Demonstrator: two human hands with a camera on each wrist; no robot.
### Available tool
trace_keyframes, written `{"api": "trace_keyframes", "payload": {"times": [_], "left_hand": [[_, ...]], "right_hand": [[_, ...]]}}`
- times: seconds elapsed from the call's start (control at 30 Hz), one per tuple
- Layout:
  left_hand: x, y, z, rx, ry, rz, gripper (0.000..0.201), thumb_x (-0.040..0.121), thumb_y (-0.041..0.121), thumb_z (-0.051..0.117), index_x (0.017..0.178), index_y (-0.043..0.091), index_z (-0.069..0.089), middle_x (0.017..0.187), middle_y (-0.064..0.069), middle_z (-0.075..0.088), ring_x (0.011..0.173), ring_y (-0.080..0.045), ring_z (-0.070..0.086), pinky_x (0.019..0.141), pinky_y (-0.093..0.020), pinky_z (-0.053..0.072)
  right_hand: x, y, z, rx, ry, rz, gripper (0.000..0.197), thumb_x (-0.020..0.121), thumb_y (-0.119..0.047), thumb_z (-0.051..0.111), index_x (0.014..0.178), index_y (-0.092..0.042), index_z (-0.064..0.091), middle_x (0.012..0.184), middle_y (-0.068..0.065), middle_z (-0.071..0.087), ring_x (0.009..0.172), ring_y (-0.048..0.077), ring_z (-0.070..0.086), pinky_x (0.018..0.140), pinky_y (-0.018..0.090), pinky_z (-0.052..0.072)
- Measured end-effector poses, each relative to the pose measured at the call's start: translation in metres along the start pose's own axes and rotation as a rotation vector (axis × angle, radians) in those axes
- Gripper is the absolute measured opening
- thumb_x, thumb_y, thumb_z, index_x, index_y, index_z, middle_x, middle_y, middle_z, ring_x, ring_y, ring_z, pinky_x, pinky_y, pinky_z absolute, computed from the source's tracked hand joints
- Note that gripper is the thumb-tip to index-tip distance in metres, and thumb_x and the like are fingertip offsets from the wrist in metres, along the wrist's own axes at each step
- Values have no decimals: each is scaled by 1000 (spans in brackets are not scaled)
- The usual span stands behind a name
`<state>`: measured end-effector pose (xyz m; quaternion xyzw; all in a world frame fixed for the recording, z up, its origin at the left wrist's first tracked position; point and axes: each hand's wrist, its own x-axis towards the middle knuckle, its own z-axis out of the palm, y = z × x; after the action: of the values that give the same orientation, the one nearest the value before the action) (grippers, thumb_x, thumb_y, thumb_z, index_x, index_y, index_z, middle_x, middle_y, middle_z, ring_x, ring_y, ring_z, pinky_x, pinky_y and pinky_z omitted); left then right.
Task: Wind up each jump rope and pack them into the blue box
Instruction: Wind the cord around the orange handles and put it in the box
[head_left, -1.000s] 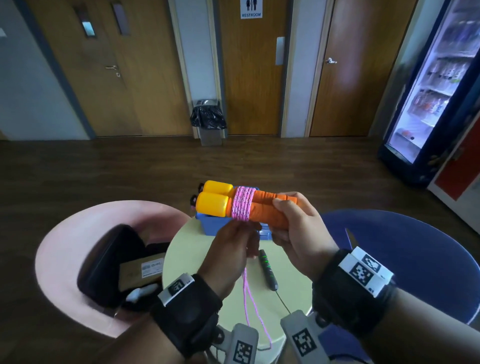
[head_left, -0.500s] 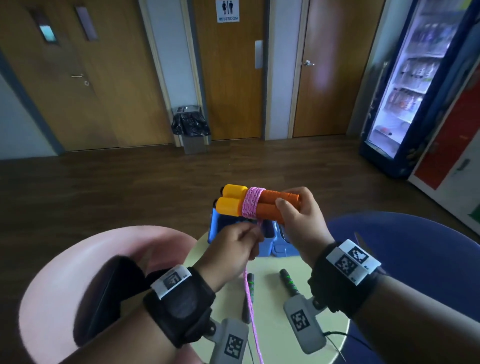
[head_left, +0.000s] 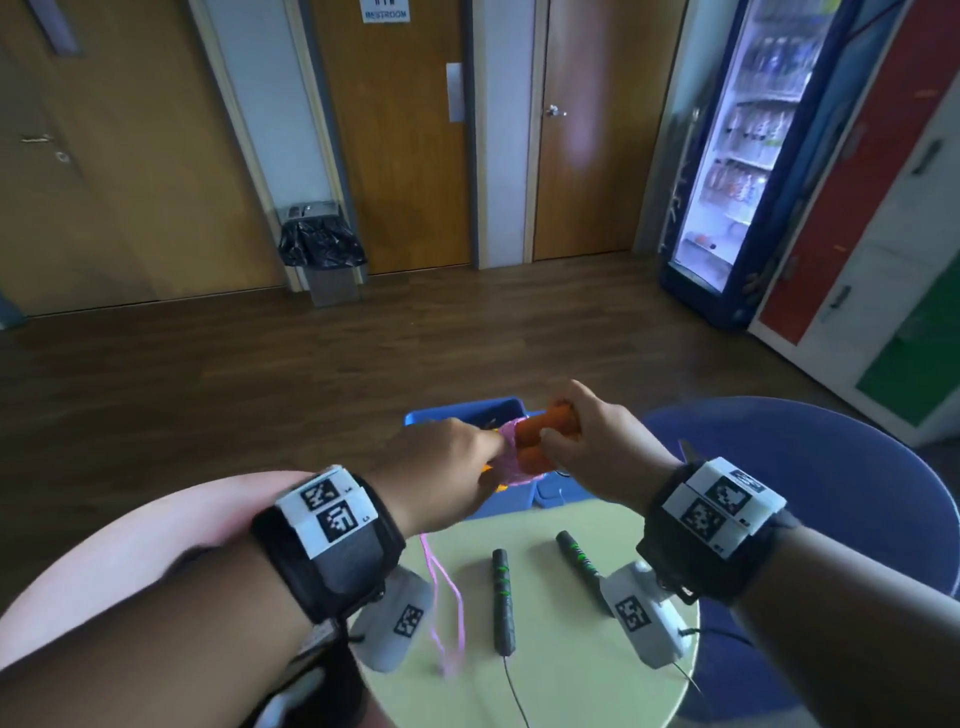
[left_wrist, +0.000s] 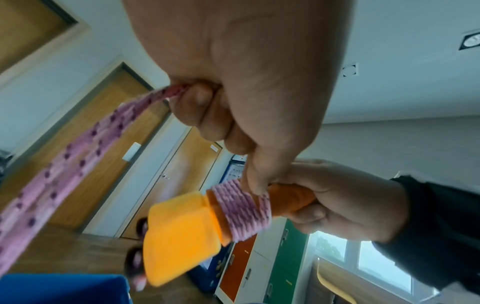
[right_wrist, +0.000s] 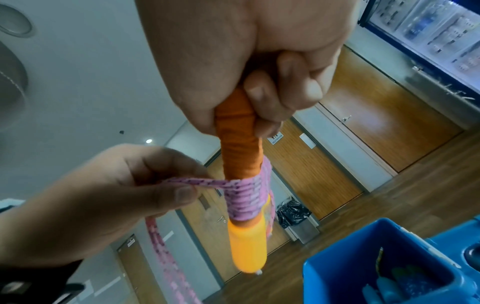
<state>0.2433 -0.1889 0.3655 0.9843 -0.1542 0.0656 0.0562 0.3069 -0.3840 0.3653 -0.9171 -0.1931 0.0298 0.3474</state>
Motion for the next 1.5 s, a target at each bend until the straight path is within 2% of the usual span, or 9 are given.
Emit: {"api": "trace_keyframes", "payload": {"times": [0.1, 0.3, 0.53, 0.87, 1.1, 1.2, 1.3, 1.4, 1.5], "left_hand": [[10, -10, -8, -1, -55, 93, 55, 83, 65, 27, 106, 35, 67, 94, 4, 70, 89, -20, 65, 68, -31, 47], [18, -28, -27, -215, -164, 99, 17, 92, 48, 62, 93, 34, 72, 80, 12, 70, 74, -7, 61, 58, -16, 35], [20, -39, -32, -568, -280, 31, 23, 84, 57, 67, 78, 36, 73, 72, 7, 68, 68, -13, 59, 70, -40, 50], [11, -31, -34, -811, -314, 13, 18, 85, 45, 68, 86, 29, 77, 91, -2, 75, 91, -25, 69, 87, -50, 54], [1, -30, -32, -1216, -299, -35, 14, 95, 17, 60, 89, 9, 70, 70, 12, 68, 64, 0, 59, 62, -13, 44], [0, -33, -17, -1406, -240, -99, 35, 71, 44, 84, 88, 14, 79, 83, -6, 72, 76, -18, 65, 68, -25, 52], [-1, -34, 10, -1560, 1, -348, 57, 35, 62, 93, 73, 22, 78, 71, 2, 73, 70, -15, 68, 58, -24, 55], [-9, -8, 17, -1792, 141, -384, 8, 90, 29, 70, 87, 22, 71, 79, 0, 67, 76, -18, 65, 67, -31, 57], [-10, 28, 6, -1786, 218, -294, 27, 90, 25, 58, 63, 26, 58, 56, 8, 39, 47, -8, 33, 44, -23, 25]], "right_hand": [[2, -1, -1, -39, -73, -1, 14, 86, -31, 61, 95, -26, 52, 78, -2, 61, 60, 14, 53, 52, 27, 43], [8, 2, -14, 67, -272, 53, 16, 75, -31, 60, 90, -26, 57, 88, 0, 68, 84, 26, 68, 77, 45, 60], [3, 3, -30, 317, -442, 58, 12, 91, -12, 63, 98, -20, 58, 83, 5, 64, 55, 9, 60, 44, 19, 44], [-9, -11, -40, 509, -565, 28, 25, 73, -25, 63, 98, -21, 62, 86, 8, 64, 68, 22, 59, 47, 26, 42], [-15, -15, -44, 806, -567, -23, 24, 70, -18, 64, 93, -18, 65, 87, 11, 63, 70, 29, 56, 50, 29, 42], [-17, -18, -39, 952, -536, -51, 31, 68, -25, 67, 96, -13, 63, 91, 19, 57, 75, 38, 45, 57, 33, 37], [-17, -24, -33, 1121, -462, -80, 28, 70, -23, 65, 96, -13, 63, 82, 16, 57, 61, 30, 46, 53, 29, 34], [-18, -33, -26, 1217, -380, -76, 31, 73, -23, 66, 101, -11, 58, 83, 16, 57, 63, 25, 46, 54, 28, 29], [-20, -44, -17, 1277, -218, -33, 25, 80, -19, 62, 101, -8, 55, 75, 15, 51, 56, 21, 39, 46, 24, 21]]}}
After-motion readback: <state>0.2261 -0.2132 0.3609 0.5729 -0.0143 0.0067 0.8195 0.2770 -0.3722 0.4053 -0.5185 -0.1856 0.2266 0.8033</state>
